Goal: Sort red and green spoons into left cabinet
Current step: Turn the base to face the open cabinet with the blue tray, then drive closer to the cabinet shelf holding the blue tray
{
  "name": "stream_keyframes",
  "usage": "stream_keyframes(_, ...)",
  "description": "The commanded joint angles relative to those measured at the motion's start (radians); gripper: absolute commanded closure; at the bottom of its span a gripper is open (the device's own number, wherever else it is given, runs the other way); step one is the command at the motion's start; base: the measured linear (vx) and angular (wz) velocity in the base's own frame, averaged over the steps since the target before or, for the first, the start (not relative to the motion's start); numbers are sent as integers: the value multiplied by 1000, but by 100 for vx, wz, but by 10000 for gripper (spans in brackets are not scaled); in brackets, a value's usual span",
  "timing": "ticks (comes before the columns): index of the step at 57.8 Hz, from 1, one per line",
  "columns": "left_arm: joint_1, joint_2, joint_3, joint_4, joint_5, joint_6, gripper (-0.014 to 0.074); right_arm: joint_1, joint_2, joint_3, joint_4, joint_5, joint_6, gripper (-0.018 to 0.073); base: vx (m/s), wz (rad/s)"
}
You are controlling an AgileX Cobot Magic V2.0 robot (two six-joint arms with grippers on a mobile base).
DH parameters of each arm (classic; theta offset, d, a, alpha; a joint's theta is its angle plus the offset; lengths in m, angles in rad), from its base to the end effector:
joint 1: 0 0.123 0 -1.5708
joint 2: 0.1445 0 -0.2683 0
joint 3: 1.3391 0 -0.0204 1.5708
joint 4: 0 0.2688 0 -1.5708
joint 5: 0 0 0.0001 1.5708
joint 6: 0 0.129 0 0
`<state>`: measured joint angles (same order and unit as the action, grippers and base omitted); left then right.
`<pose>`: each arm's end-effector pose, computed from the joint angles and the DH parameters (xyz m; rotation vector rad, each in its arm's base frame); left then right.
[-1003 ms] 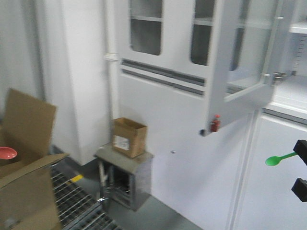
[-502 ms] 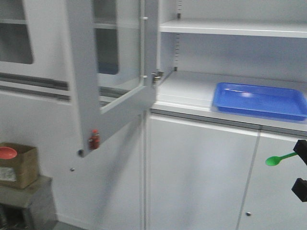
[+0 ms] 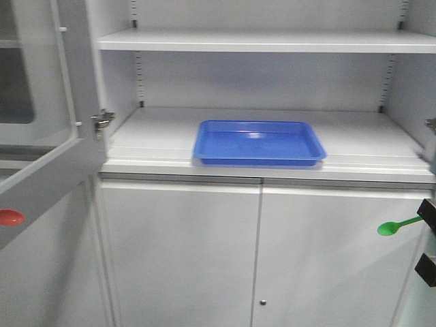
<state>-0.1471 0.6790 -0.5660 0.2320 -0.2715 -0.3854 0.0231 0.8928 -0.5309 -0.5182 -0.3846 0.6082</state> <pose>0.2086 -0.0389 0.3636 0.0428 1.3380 -0.3025 0.2537 0.0298 0.3087 -0.0758 1.5120 0.2572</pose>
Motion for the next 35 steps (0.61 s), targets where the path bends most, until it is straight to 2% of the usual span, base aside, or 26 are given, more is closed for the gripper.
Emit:
stream_keyframes(1, -4, -1, -37, -8, -72, -5, 603, 1, -10, -34, 11, -73, -2, 561, 13, -44)
stream_keyframes(17, -4, -1, -37, -8, -72, -5, 603, 1, -10, -34, 11, -73, -2, 561, 14, -32)
stream_keyframes(35, -4, -1, -37, -8, -72, -5, 603, 1, -10, -34, 11, -73, -2, 561, 19, -13)
